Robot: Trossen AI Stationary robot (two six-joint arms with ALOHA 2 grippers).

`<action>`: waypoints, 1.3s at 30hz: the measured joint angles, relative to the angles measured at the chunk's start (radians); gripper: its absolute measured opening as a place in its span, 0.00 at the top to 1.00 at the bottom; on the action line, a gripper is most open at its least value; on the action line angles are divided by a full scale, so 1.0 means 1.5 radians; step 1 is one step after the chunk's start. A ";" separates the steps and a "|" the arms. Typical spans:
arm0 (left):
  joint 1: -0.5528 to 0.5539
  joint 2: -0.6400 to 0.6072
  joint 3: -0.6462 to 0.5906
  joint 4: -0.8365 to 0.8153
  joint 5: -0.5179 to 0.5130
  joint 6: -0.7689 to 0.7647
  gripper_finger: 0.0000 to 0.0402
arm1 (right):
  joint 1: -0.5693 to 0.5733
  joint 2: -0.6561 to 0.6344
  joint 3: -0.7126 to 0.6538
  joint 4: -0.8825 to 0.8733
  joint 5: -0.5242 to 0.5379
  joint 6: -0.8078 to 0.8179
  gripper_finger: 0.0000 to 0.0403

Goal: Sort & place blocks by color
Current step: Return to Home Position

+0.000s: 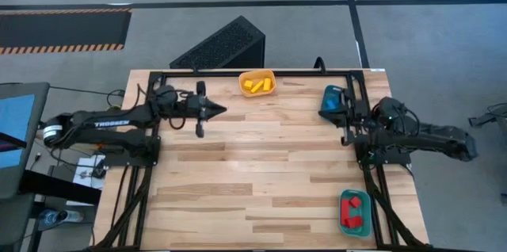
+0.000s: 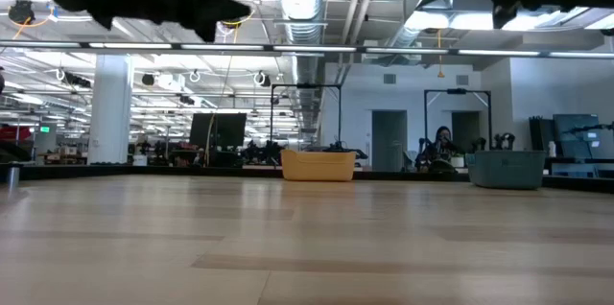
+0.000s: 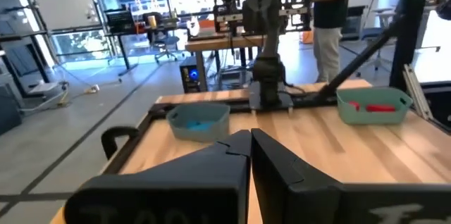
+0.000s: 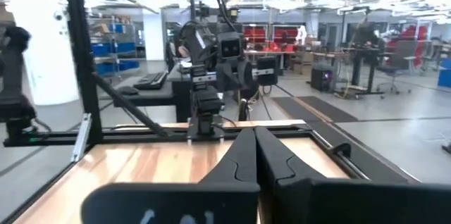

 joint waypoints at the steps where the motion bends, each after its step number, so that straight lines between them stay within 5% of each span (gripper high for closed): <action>1: 0.000 -0.013 -0.018 0.003 -0.002 0.000 1.00 | 0.004 -0.011 -0.011 0.002 0.002 -0.002 0.99; 14: 0.002 -0.199 -0.156 0.009 -0.051 -0.042 1.00 | 0.074 -0.085 -0.170 0.160 -0.030 0.098 0.99; 26: -0.039 -0.328 -0.270 0.097 -0.099 -0.092 1.00 | 0.220 -0.113 -0.178 0.110 0.029 0.036 0.99; 39: -0.091 -0.426 -0.275 0.013 -0.085 -0.083 1.00 | 0.232 -0.179 -0.178 0.049 0.072 0.020 0.99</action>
